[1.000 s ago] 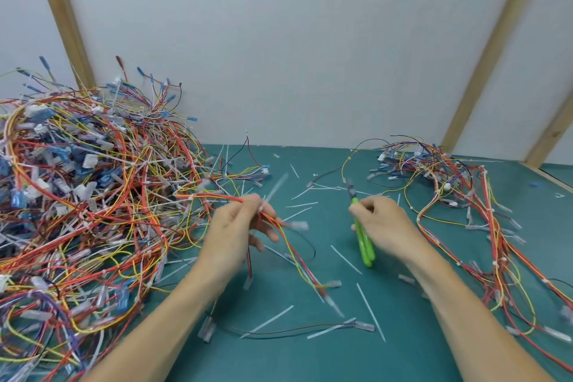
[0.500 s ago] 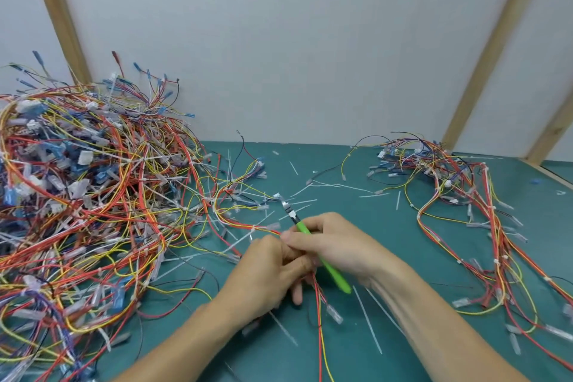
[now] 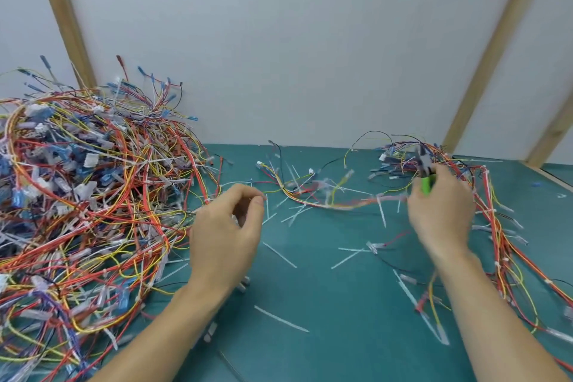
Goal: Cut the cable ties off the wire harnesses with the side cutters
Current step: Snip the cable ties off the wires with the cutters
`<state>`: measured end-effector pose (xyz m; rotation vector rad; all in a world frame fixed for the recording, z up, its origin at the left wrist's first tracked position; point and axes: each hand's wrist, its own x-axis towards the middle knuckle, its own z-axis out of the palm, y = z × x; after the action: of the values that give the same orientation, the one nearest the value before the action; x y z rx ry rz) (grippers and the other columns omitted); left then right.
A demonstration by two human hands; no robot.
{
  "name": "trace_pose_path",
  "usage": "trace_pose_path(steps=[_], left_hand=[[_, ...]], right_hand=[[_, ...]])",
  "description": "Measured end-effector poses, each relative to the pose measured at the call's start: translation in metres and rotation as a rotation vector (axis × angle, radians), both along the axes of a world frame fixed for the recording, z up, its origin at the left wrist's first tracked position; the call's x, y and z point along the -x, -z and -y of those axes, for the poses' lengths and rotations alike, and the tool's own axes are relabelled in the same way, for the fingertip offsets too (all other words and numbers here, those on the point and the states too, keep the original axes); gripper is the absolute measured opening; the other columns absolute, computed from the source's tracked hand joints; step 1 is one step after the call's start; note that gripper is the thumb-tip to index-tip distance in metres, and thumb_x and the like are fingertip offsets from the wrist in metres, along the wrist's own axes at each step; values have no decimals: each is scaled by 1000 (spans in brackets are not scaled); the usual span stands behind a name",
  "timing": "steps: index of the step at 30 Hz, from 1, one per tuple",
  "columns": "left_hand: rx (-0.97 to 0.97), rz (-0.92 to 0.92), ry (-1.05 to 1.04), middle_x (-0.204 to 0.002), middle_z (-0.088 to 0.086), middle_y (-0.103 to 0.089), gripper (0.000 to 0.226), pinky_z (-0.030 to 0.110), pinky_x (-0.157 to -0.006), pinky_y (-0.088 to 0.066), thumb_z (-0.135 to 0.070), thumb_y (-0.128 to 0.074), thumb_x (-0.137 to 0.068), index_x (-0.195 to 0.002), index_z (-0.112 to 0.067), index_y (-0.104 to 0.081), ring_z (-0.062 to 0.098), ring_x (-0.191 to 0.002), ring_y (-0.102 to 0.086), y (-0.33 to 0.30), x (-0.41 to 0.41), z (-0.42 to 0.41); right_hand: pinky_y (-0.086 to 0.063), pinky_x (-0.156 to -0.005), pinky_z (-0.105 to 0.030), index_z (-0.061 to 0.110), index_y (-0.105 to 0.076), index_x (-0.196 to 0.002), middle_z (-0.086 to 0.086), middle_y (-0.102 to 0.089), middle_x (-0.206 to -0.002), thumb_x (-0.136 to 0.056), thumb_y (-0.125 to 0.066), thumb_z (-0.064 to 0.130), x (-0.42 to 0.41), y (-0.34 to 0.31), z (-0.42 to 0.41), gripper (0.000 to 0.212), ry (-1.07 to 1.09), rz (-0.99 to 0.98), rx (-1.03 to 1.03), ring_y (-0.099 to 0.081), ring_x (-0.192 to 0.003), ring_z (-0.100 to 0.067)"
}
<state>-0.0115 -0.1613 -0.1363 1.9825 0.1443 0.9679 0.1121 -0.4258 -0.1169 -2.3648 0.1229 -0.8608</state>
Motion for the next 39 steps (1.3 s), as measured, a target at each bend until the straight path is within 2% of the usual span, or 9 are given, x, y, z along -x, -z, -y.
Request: trace_pose_path(steps=[2,6,10,17,26,30,32,34,39], left_hand=[[-96,-59,-53,-78,-14,-60,6,44,-66,-55,-23,-64,-89,-92,-28,-67,15,-76,-61,6,-5,-2],[-331,-279,-84,-113,-10,-61,29,39,-94,-46,-29,-66,-88,-117,-25,-60,17,-112,-56,18,-11,-9],[-572,-600,-11,-125,-8,-58,32,35,-99,-41,-36,-57,-93,-125,-31,-57,17,-122,-50,28,-14,-14],[-841,-809,-254,-125,-7,-54,28,38,-96,-36,-28,-52,-92,-119,-36,-56,20,-123,-48,18,-14,-45],[-623,-444,-266,-102,-1,-57,24,41,-83,-37,-14,-63,-78,-100,-23,-57,27,-101,-53,4,-11,-30],[-450,-298,-188,-85,-12,-63,21,37,-72,-44,-11,-61,-80,-92,-28,-61,21,-85,-60,2,-9,-28],[-376,-339,-150,-76,-16,-66,16,32,-65,-45,-16,-58,-84,-89,-31,-62,16,-78,-62,5,-10,-27],[-354,-390,-83,-74,-18,-69,17,32,-68,-50,-18,-58,-86,-88,-33,-65,12,-78,-64,9,-12,-27],[-291,-403,36,-103,-20,-72,33,35,-89,-52,-20,-57,-92,-123,-33,-61,12,-100,-67,14,-14,-26]], right_hand=[[-34,-77,-41,1,-65,-116,-23,-68,-97,-98,-56,7,0,1,1,21,1,106,-48,-53,-99,-41],[-25,-71,-30,11,-68,-112,-13,-68,-94,-95,-62,9,9,2,-35,18,-235,236,-95,-56,-90,-33],[-40,-78,-36,18,-68,-124,-11,-73,-104,-94,-62,7,15,34,-74,33,-507,-93,25,-62,-100,-34],[-44,-87,-41,28,-54,-137,-10,-69,-116,-96,-57,18,2,56,-77,42,-417,-368,367,-56,-114,-36],[-42,-90,-43,23,-56,-122,-3,-63,-118,-103,-54,34,-3,51,-62,22,-303,-394,420,-57,-117,-32],[-43,-78,-39,15,-59,-102,-5,-61,-101,-102,-58,22,-8,39,-52,7,-403,-192,-6,-59,-96,-28],[-45,-77,-26,22,-61,-94,3,-65,-92,-100,-61,12,-4,27,-48,12,-509,-82,-307,-61,-86,-10],[-43,-73,-13,25,-62,-89,7,-66,-89,-100,-61,5,0,16,-46,23,-605,-66,-582,-58,-74,5],[-33,-55,-21,18,-68,-94,4,-68,-81,-98,-55,6,8,-7,-36,18,-885,-201,-1177,-40,-54,-4]])
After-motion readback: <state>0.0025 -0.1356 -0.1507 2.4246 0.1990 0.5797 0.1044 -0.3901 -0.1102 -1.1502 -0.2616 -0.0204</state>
